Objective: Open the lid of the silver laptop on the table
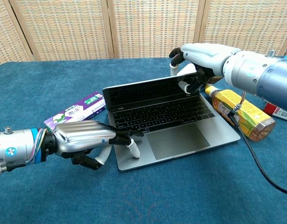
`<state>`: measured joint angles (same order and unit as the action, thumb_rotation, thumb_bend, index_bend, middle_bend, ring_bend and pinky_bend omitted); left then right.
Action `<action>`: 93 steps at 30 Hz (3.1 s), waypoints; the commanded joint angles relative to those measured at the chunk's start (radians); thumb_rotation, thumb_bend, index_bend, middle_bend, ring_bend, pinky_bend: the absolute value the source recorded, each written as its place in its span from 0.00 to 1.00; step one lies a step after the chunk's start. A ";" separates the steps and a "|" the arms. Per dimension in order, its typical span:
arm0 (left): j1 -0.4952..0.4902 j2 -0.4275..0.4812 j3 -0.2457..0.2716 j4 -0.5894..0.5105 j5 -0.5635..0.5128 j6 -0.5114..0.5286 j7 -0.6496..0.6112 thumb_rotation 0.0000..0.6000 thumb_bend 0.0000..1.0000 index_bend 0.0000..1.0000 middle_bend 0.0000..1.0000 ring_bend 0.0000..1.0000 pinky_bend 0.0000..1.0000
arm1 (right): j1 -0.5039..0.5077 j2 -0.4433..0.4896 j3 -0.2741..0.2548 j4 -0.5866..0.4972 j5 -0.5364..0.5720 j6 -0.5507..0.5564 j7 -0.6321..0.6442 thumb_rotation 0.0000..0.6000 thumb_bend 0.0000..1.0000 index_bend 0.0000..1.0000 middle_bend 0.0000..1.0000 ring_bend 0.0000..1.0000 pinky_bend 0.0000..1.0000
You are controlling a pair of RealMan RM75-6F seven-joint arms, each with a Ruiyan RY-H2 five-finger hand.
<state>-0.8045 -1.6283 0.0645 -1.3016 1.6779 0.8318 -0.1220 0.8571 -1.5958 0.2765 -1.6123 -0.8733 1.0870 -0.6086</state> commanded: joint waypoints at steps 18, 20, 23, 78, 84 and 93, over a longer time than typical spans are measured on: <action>-0.024 -0.028 0.015 0.014 -0.026 -0.017 -0.006 1.00 1.00 0.24 0.03 0.17 0.14 | 0.100 -0.044 0.073 0.064 0.089 -0.005 -0.066 1.00 0.72 0.56 0.15 0.05 0.03; -0.028 -0.031 0.015 0.020 -0.027 -0.019 -0.012 1.00 1.00 0.24 0.03 0.17 0.14 | 0.110 -0.050 0.080 0.073 0.096 -0.007 -0.066 1.00 0.68 0.53 0.15 0.05 0.03; -0.033 -0.037 0.018 0.032 -0.032 -0.027 -0.020 1.00 1.00 0.24 0.03 0.17 0.14 | 0.123 -0.054 0.086 0.088 0.102 -0.009 -0.065 1.00 0.57 0.48 0.15 0.05 0.03; -0.112 -0.118 0.048 0.184 -0.033 -0.077 -0.194 1.00 1.00 0.24 0.03 0.17 0.14 | 0.317 -0.211 0.301 0.640 0.242 -0.088 0.137 1.00 0.46 0.32 0.17 0.07 0.07; -0.111 -0.118 0.049 0.186 -0.036 -0.072 -0.195 1.00 1.00 0.24 0.03 0.17 0.14 | 0.296 -0.202 0.297 0.662 0.257 -0.095 0.137 1.00 0.45 0.32 0.17 0.07 0.07; -0.096 -0.096 0.051 0.150 -0.039 -0.042 -0.174 1.00 1.00 0.24 0.03 0.17 0.14 | 0.256 -0.145 0.285 0.555 0.225 -0.053 0.135 1.00 0.39 0.32 0.17 0.07 0.07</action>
<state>-0.9043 -1.7295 0.1159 -1.1442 1.6399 0.7835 -0.2991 1.1262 -1.7587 0.5655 -1.0291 -0.6388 1.0174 -0.4683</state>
